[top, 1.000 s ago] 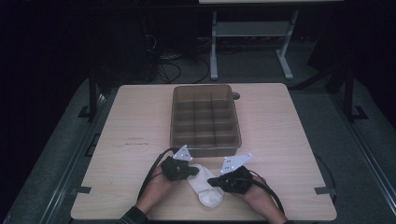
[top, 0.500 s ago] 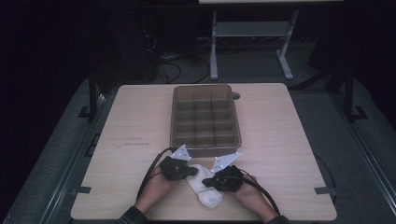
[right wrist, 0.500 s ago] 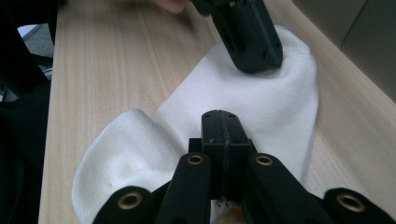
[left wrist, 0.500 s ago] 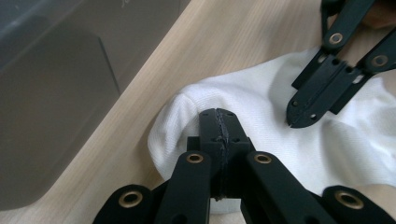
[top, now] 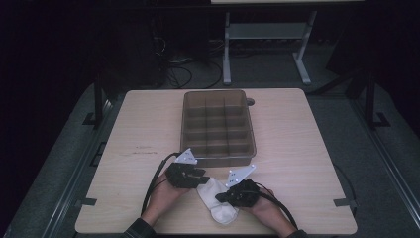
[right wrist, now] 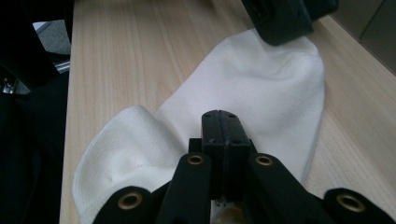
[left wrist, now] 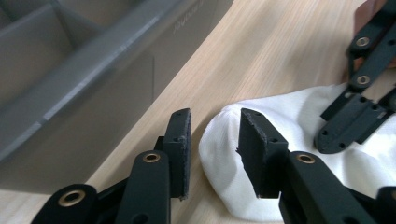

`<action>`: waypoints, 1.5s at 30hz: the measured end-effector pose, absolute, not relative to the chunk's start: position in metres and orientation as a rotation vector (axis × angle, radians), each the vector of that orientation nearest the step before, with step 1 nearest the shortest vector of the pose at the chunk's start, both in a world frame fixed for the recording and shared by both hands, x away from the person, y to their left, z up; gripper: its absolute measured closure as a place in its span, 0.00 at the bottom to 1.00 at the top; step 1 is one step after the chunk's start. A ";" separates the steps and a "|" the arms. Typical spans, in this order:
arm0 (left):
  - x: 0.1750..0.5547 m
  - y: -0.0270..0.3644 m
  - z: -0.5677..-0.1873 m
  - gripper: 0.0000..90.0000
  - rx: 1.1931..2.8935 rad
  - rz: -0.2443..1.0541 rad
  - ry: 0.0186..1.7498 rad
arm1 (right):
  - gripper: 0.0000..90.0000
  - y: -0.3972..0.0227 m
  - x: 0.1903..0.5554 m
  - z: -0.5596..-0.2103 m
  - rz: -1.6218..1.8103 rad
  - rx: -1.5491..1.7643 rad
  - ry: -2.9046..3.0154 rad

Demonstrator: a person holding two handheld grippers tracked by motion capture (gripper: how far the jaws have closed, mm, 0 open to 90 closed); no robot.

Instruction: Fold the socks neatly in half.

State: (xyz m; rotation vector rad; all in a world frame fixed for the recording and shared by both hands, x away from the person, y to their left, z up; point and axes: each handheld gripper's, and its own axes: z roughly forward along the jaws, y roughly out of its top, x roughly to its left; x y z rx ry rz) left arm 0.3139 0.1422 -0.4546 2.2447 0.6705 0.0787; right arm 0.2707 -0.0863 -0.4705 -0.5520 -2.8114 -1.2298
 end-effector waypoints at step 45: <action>0.311 0.145 -0.431 0.97 2.167 -0.119 0.620 | 1.00 -0.070 0.286 -0.475 -1.320 -0.657 -2.846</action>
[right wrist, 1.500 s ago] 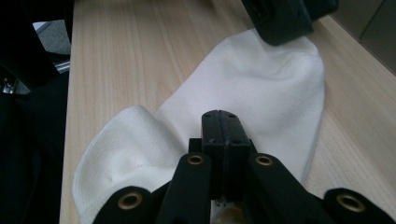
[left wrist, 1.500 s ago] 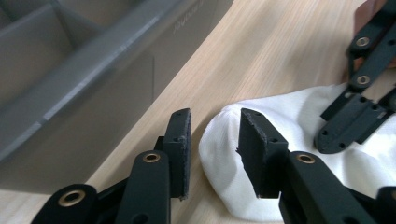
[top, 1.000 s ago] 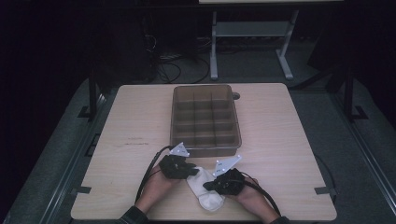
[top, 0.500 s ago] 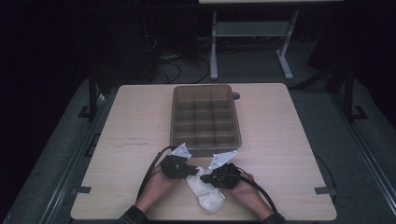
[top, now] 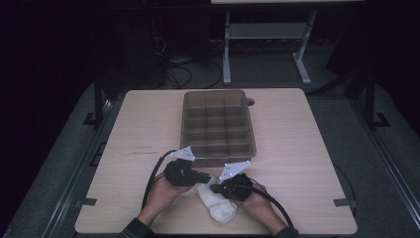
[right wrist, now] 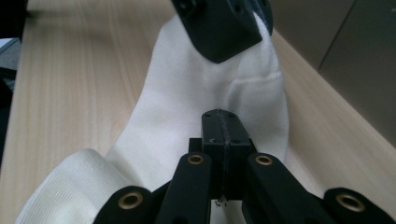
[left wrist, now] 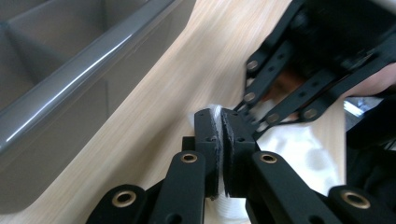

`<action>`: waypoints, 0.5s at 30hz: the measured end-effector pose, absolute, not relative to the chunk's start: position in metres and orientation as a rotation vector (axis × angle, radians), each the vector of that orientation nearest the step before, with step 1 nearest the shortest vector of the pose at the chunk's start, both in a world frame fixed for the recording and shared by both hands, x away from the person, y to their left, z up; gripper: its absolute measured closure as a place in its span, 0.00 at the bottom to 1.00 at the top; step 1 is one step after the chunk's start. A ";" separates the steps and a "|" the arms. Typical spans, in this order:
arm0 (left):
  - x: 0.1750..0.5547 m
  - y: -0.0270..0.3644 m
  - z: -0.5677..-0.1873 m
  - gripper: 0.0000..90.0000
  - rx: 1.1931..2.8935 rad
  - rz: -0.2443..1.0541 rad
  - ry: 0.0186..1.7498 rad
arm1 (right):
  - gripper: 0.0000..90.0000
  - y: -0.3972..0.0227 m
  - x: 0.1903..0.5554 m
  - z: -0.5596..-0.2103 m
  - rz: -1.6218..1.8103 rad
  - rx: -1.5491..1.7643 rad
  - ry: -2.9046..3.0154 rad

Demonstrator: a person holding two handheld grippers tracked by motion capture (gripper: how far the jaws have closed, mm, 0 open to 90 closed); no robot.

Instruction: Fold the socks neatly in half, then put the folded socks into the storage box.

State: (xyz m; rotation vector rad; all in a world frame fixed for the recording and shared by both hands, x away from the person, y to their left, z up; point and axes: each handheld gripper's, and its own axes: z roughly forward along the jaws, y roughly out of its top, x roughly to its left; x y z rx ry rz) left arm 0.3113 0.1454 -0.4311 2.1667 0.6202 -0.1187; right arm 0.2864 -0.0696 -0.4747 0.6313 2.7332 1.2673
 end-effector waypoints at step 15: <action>0.309 0.147 -0.426 0.97 2.152 -0.047 0.635 | 1.00 -0.068 0.289 -0.466 1.319 0.721 2.658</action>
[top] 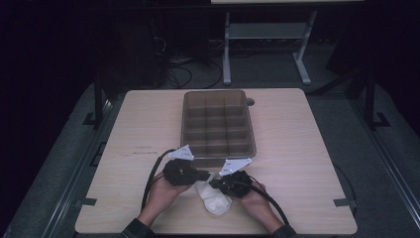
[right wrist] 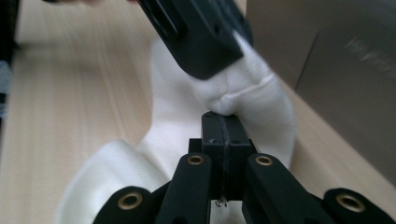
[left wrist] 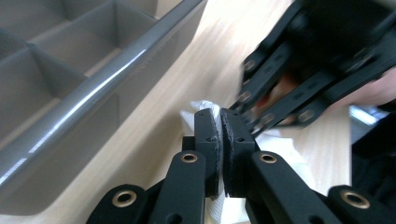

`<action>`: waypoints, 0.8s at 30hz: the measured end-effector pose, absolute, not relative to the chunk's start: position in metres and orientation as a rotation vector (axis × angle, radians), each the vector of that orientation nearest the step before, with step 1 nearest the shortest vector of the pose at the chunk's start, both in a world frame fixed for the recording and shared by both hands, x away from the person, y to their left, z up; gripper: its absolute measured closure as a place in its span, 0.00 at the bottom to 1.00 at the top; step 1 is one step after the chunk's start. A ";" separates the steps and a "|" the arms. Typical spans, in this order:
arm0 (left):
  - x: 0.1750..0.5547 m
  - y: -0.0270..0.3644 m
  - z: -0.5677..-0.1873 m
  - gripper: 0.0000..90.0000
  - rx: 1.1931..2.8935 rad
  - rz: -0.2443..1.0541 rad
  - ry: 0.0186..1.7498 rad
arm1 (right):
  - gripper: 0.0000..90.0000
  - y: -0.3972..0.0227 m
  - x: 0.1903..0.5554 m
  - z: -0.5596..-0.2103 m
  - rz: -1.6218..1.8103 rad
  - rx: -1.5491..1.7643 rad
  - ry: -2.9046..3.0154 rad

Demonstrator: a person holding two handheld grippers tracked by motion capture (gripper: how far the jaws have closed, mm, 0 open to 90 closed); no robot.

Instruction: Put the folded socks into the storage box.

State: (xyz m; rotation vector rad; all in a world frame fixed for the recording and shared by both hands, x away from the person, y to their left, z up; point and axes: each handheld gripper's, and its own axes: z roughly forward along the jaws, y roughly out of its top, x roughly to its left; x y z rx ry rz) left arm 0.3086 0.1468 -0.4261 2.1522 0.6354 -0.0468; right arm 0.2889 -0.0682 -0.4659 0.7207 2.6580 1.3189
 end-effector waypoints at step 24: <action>0.310 0.151 -0.424 0.97 2.183 0.015 0.629 | 1.00 -0.109 0.244 -0.463 1.290 0.759 2.747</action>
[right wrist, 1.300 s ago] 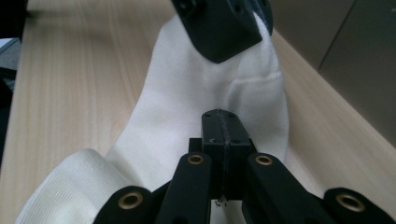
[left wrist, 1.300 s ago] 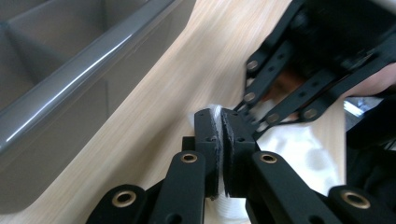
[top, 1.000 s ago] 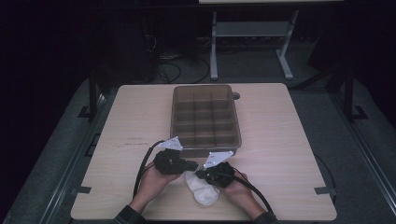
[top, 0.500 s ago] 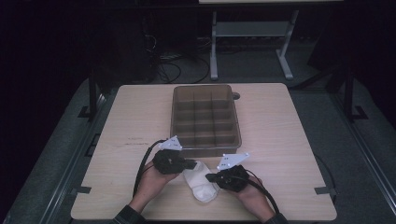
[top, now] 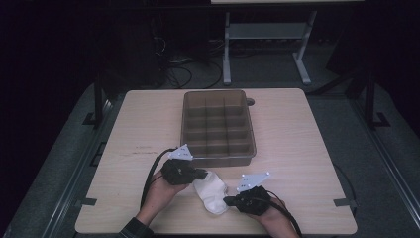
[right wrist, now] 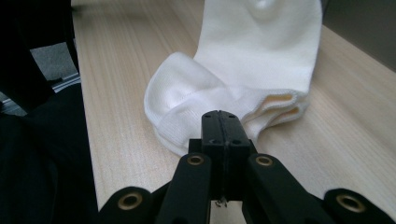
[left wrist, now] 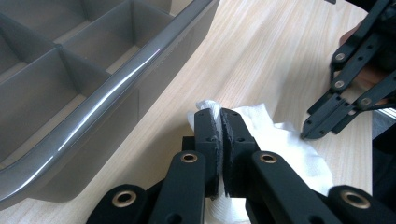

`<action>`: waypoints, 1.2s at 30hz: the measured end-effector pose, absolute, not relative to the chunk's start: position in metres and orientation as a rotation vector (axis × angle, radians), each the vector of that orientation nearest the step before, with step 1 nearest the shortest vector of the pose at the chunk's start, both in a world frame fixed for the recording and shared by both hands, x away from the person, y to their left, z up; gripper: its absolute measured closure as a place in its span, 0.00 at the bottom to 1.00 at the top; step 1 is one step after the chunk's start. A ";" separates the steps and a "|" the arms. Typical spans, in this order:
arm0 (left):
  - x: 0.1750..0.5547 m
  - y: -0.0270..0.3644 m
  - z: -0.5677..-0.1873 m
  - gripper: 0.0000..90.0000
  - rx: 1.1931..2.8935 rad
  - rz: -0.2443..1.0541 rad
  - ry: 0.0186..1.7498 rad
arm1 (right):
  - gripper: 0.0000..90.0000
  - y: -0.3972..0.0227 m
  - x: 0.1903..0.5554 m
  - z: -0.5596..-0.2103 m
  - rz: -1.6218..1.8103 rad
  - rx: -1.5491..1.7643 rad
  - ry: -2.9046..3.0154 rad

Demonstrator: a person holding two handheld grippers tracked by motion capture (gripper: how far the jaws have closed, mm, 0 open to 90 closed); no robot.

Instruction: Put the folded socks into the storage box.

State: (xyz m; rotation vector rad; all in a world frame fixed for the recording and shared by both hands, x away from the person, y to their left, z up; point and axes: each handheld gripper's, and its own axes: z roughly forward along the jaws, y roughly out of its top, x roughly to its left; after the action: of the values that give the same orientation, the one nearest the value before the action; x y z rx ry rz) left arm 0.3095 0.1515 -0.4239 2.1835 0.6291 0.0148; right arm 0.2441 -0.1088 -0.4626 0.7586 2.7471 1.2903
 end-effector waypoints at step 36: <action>0.279 0.128 -0.435 0.96 2.203 -0.110 0.525 | 1.00 -0.096 0.253 -0.471 1.233 0.756 2.759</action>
State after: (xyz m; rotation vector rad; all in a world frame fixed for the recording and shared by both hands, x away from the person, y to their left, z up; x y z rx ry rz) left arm 0.2789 0.1281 -0.4345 2.2032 0.5248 -0.1102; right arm 0.2526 -0.0960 -0.4705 0.7561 2.7587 1.2331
